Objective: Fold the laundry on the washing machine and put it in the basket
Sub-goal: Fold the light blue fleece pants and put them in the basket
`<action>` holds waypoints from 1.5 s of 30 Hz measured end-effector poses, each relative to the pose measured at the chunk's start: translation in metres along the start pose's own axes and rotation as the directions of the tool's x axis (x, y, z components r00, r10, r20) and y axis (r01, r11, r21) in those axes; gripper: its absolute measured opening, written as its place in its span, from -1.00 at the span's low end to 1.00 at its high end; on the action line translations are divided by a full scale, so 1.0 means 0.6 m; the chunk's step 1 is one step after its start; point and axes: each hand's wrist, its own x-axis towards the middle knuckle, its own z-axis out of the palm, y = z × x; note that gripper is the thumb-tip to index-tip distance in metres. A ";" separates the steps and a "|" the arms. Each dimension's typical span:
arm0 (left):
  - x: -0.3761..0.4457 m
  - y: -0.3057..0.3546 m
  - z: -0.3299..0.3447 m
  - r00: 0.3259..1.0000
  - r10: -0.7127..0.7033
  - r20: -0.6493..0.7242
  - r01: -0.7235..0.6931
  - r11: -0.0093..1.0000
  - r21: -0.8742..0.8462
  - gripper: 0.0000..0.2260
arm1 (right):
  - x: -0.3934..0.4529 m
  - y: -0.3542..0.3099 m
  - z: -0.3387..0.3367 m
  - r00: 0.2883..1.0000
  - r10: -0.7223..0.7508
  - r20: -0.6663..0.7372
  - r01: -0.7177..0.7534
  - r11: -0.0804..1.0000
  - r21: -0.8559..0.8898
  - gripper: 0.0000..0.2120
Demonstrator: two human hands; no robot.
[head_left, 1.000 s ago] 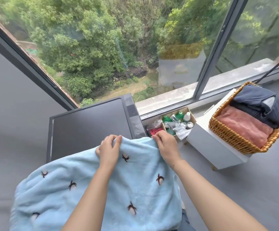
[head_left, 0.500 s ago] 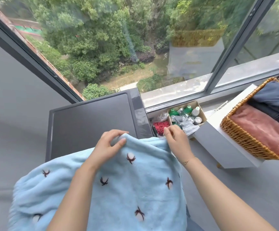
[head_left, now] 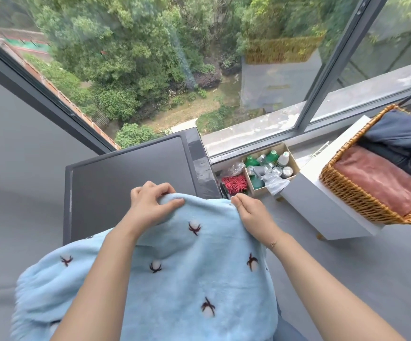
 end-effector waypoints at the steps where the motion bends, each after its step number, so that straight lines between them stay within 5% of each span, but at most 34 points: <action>1: 0.004 -0.003 0.005 0.999 0.002 -0.040 0.001 0.998 0.056 -0.84 | 0.004 0.004 0.000 0.999 0.051 0.007 -0.051 0.998 -0.041 -0.64; 5: 0.006 -0.014 0.044 0.991 -0.018 -0.130 0.054 0.957 0.285 -0.86 | 0.019 0.033 0.001 0.969 0.185 -0.163 -0.210 0.965 -0.157 -0.70; 9: -0.047 0.033 0.106 0.869 0.292 -0.400 -0.187 0.941 0.281 -0.77 | 0.000 0.096 -0.002 0.858 0.472 -0.205 -0.469 0.881 0.063 -0.80; 11: -0.085 0.060 0.154 0.861 0.418 -0.288 -0.335 0.894 0.298 -0.73 | -0.028 0.124 0.010 0.765 0.636 -0.103 -0.597 0.759 0.260 -0.86; 14: -0.116 0.063 0.236 0.898 0.437 -0.052 -0.373 0.819 0.436 -0.64 | -0.094 0.150 0.036 0.589 0.803 0.096 -0.757 0.505 0.415 -0.89; 18: -0.107 0.053 0.267 0.928 0.360 -0.096 -0.274 0.833 0.481 -0.55 | -0.175 0.182 0.070 0.514 0.837 0.190 -0.837 0.441 0.323 -0.91; 24: -0.107 0.064 0.281 0.916 0.362 -0.174 -0.226 0.823 0.522 -0.54 | -0.226 0.207 0.083 0.268 0.789 0.553 -0.764 -0.176 0.620 -0.77; 29: -0.109 0.066 0.282 0.913 0.356 -0.199 -0.207 0.826 0.524 -0.54 | -0.246 0.226 0.076 0.046 0.598 0.800 -0.583 -0.634 0.507 -0.49; 31: -0.111 0.069 0.282 0.922 0.330 -0.201 -0.189 0.839 0.511 -0.53 | -0.252 0.213 0.075 0.167 0.512 0.842 -0.541 -0.667 0.513 -0.54; 35: -0.117 0.074 0.275 0.948 0.283 -0.146 -0.190 0.870 0.455 -0.47 | -0.233 0.202 0.068 0.519 0.540 0.663 -0.371 -0.556 0.743 -0.54; 43: -0.153 0.057 0.298 0.929 0.295 -0.225 -0.153 0.857 0.493 -0.51 | -0.214 0.234 -0.004 0.676 0.649 0.348 -0.021 -0.456 0.890 -0.83; 45: -0.147 0.063 0.299 0.935 0.277 -0.223 -0.135 0.857 0.497 -0.51 | -0.211 0.231 -0.033 0.760 0.605 0.238 0.043 -0.412 0.910 -0.46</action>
